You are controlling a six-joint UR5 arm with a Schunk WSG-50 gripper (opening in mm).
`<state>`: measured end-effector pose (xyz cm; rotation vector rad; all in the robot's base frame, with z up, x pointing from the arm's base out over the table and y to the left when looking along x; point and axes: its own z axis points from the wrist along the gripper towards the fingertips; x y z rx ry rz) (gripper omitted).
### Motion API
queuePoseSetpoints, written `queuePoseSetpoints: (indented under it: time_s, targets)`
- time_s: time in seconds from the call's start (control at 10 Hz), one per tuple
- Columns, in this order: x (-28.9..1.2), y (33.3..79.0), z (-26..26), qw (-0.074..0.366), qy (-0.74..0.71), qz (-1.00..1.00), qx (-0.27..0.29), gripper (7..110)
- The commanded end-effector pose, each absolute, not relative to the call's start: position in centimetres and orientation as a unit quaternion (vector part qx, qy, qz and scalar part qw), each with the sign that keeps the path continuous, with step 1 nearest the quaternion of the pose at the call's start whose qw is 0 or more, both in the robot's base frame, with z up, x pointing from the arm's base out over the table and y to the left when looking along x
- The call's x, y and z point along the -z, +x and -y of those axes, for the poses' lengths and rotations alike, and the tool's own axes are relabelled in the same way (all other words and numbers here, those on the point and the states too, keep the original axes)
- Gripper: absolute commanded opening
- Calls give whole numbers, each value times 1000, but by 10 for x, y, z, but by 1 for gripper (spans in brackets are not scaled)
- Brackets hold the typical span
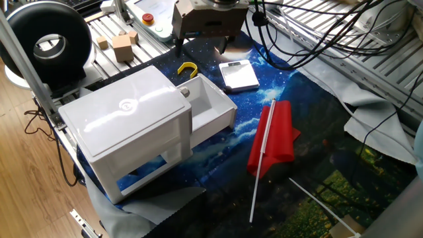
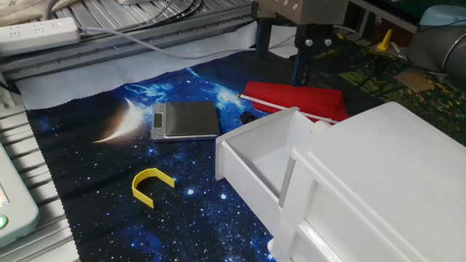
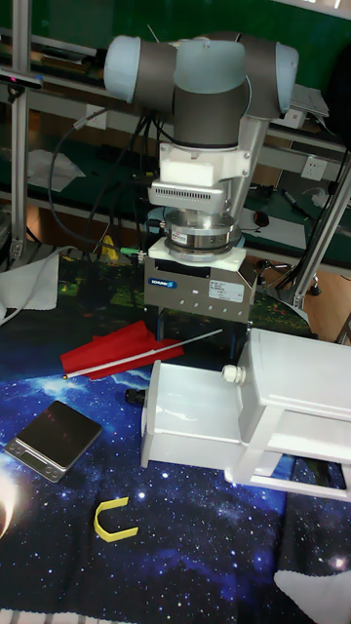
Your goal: Use the gripper to push and close the drawer
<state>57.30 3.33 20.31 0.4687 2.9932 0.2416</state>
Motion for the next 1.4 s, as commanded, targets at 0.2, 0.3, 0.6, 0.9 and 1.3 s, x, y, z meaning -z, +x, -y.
queuePoseSetpoints:
  time_s: [0.2, 0.3, 0.6, 0.9, 1.3]
  targets:
    - [-199, 559, 5, 36, 63, -997, -1, 109]
    - [-198, 559, 15, 36, 48, -998, 19, 109]
    - [-197, 557, 29, 36, 38, -998, 36, 109]
    - [-188, 554, 39, 36, 38, -998, 39, 109]
    - [-169, 552, 60, 42, 46, -997, 48, 109]
